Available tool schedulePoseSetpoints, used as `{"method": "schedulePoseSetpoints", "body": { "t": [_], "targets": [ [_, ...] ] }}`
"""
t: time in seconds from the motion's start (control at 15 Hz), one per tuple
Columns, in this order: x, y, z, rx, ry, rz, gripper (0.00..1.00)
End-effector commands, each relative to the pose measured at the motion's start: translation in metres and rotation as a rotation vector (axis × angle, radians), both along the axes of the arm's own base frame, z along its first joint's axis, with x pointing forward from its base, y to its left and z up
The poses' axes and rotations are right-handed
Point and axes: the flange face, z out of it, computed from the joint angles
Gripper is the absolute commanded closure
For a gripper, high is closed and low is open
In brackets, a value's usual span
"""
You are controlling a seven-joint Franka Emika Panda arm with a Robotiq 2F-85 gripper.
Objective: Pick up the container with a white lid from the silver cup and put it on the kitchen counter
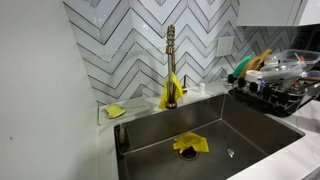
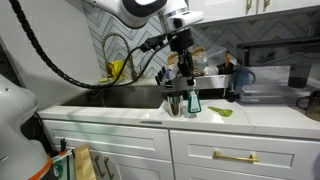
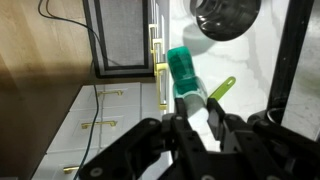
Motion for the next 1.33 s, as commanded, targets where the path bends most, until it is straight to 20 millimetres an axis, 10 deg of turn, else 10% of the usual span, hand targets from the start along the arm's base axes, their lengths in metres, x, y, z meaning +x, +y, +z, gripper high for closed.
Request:
{"method": "schedulePoseSetpoints", "body": {
  "t": [0.0, 0.6, 0.67, 1.27],
  "targets": [
    [-0.001, 0.005, -0.016, 0.034, -0.030, -0.021, 0.93],
    [0.005, 0.007, -0.039, 0.058, -0.040, -0.029, 0.90],
    [0.005, 0.007, -0.039, 0.062, -0.040, -0.029, 0.49],
    [0.001, 0.006, 0.012, 0.024, -0.094, -0.012, 0.00]
  ]
}}
